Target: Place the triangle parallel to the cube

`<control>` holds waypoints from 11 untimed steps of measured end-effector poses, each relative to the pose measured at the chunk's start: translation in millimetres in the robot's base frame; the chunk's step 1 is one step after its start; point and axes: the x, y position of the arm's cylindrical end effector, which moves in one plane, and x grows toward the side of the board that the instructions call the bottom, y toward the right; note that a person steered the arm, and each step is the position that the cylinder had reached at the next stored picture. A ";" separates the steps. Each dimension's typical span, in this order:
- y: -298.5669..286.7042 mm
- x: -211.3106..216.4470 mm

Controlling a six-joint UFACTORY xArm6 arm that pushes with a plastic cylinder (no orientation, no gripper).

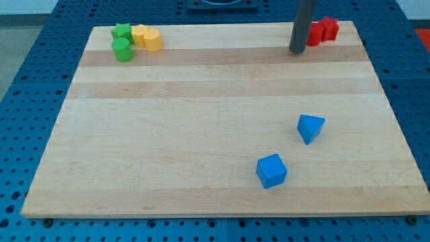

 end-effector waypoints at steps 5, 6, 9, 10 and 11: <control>12.8 210.5; 12.8 234.4; 27.5 228.4; 20.9 227.8; -5.4 228.8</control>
